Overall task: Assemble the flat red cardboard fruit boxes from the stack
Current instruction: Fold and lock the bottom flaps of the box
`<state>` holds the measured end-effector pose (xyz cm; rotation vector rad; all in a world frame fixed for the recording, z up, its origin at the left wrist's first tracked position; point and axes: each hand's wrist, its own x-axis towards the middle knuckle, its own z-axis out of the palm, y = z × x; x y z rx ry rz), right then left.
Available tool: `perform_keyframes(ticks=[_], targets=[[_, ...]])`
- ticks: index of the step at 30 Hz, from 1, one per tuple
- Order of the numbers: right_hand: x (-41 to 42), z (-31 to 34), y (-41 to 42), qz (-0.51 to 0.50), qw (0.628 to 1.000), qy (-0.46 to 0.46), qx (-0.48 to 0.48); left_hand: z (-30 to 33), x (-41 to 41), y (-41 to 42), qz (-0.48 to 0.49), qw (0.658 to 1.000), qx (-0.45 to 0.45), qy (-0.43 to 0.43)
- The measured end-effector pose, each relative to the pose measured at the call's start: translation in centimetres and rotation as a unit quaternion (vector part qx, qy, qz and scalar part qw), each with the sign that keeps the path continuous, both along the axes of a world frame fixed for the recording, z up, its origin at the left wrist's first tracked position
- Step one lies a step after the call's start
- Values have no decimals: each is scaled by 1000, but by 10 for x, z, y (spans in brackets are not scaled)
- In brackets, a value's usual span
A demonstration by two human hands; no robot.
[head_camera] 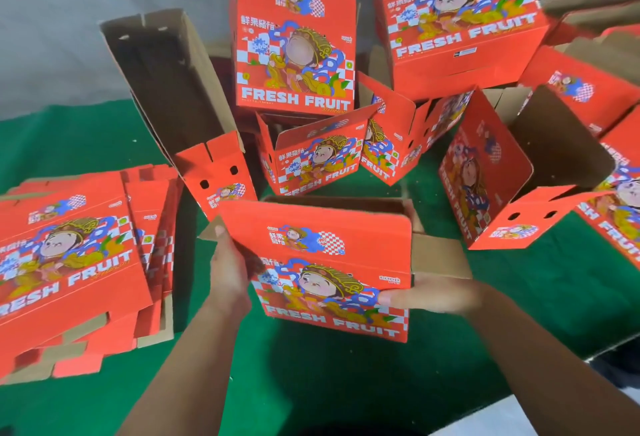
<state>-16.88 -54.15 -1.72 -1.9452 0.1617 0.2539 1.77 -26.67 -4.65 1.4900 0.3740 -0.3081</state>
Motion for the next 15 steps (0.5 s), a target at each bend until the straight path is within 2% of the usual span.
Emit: perform_keyframes(ticks=[4,5,7,10,11,13,15], targets=[[-1,-2,-11,-100,992,-28,-72,5,-7,-10,-62,993,-94,-30],[-3,-4,-16,-119,989,-23,-89,7,-10,-13,-83,992,-95,-26],[-10,-5,-29,-190,975,-2,-117,6,-13,-16,-105,994,-33,-17],[-15,-2,-56,-370,913,-41,-166,3,-19,-14,-113,994,-3,12],[-16,-1,-66,-406,902,-7,-146,3,-21,-14,-109,993,-20,31],[-18,2,-85,-456,885,76,-44,-1,-25,-11,-100,993,-43,53],[-25,-4,-110,-490,867,88,-13,-6,-30,-10,-107,992,-38,61]])
